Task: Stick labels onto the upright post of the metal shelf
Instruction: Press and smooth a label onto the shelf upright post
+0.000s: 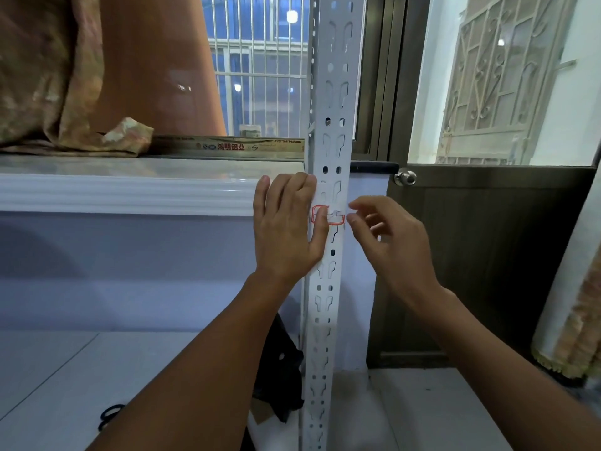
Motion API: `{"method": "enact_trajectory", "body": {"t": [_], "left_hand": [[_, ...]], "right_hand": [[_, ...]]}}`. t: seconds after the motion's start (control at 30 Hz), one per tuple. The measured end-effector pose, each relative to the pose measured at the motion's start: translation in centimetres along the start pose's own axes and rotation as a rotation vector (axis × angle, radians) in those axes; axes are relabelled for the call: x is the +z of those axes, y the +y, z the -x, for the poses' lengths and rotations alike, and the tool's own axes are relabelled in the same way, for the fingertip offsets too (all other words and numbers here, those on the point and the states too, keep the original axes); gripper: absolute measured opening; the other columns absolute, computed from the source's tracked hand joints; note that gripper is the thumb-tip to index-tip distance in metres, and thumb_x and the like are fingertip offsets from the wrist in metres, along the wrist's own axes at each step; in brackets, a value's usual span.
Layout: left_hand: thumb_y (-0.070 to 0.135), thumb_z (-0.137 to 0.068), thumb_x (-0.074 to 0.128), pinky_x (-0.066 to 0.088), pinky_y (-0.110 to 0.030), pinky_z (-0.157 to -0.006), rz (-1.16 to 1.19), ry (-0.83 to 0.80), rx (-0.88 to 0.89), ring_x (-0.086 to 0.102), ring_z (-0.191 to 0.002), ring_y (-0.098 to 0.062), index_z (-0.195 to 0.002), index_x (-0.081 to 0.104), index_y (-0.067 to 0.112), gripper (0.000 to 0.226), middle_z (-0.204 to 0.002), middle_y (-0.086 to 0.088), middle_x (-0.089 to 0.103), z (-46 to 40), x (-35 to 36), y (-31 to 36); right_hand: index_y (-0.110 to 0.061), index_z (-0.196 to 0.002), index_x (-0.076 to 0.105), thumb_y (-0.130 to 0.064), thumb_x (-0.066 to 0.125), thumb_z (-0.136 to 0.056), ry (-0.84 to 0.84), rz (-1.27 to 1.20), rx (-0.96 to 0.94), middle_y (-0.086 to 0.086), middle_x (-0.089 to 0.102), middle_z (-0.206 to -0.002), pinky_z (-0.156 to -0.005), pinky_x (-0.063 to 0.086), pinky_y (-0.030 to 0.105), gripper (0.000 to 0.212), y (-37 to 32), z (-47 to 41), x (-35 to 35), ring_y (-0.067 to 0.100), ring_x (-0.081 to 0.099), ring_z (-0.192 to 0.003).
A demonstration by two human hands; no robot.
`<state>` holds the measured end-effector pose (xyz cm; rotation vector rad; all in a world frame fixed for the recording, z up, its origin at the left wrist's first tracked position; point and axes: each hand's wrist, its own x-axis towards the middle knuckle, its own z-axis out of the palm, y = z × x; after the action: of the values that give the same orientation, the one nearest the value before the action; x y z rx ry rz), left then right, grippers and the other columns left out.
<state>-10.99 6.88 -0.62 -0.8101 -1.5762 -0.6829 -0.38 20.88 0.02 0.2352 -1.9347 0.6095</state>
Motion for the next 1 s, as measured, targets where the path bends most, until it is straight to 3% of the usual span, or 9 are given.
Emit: {"method": "enact_trajectory", "body": {"t": [0.1,0.17,0.3,0.53,0.7,0.87,1.0], "left_hand": [[0.045,-0.102,0.032,0.023,-0.05,-0.123,-0.014,0.007,0.004,0.053,-0.129,-0.03,-0.13,0.044,0.016,0.042,-0.131,-0.009,0.062,0.1,0.1,-0.1],[0.041,-0.1,0.04,0.023,-0.05,-0.123,-0.023,0.01,0.006,0.053,-0.129,-0.03,-0.13,0.046,0.014,0.041,-0.131,-0.009,0.061,0.2,0.3,-0.2],[0.036,-0.097,0.047,0.02,-0.047,-0.124,-0.032,0.021,0.01,0.053,-0.129,-0.03,-0.13,0.047,0.013,0.04,-0.131,-0.009,0.062,0.2,0.3,-0.2],[0.033,-0.096,0.049,0.018,-0.045,-0.124,-0.019,0.036,0.011,0.054,-0.128,-0.03,-0.128,0.049,0.012,0.038,-0.13,-0.009,0.062,0.2,0.1,-0.1],[0.032,-0.096,0.052,0.02,-0.046,-0.124,-0.006,0.026,0.012,0.053,-0.129,-0.029,-0.129,0.049,0.013,0.038,-0.131,-0.008,0.062,0.1,0.0,-0.1],[0.033,-0.097,0.049,0.021,-0.048,-0.124,-0.006,0.028,0.012,0.053,-0.13,-0.03,-0.129,0.05,0.012,0.038,-0.131,-0.009,0.062,0.1,0.0,-0.1],[0.032,-0.097,0.049,0.022,-0.048,-0.124,-0.019,0.02,0.008,0.052,-0.13,-0.03,-0.129,0.051,0.011,0.038,-0.132,-0.009,0.061,0.1,0.0,0.0]], "right_hand": [[-0.01,-0.114,0.07,-0.017,0.069,-0.094,-0.025,0.136,-0.202,0.0,0.068,-0.105,-0.077,0.054,0.018,0.02,0.4,-0.7,0.4,0.004,0.062,-0.087],[-0.003,-0.11,0.07,-0.012,0.071,-0.092,-0.044,0.276,-0.345,0.009,0.068,-0.103,-0.075,0.059,0.032,0.021,0.8,-1.0,0.5,0.018,0.066,-0.089],[0.0,-0.104,0.07,-0.011,0.072,-0.091,-0.056,0.434,-0.437,0.013,0.068,-0.097,-0.069,0.059,0.042,0.017,0.8,-1.2,0.2,0.027,0.066,-0.084],[-0.004,-0.092,0.065,-0.014,0.069,-0.092,-0.009,0.518,-0.31,0.011,0.064,-0.085,-0.068,0.055,0.041,0.011,-0.3,-1.5,2.2,0.024,0.059,-0.074],[-0.005,-0.093,0.064,-0.014,0.07,-0.09,-0.012,0.374,-0.191,0.009,0.064,-0.088,-0.073,0.056,0.035,0.011,0.0,0.6,2.6,0.019,0.059,-0.078],[-0.003,-0.112,0.069,-0.013,0.069,-0.093,0.032,0.268,-0.253,0.01,0.067,-0.105,-0.088,0.049,0.022,0.021,-0.2,0.0,2.1,0.019,0.063,-0.095],[0.0,-0.102,0.07,-0.009,0.07,-0.091,-0.001,0.36,-0.388,0.013,0.066,-0.094,-0.075,0.056,0.032,0.015,-0.3,-1.0,1.7,0.025,0.063,-0.085]]}}
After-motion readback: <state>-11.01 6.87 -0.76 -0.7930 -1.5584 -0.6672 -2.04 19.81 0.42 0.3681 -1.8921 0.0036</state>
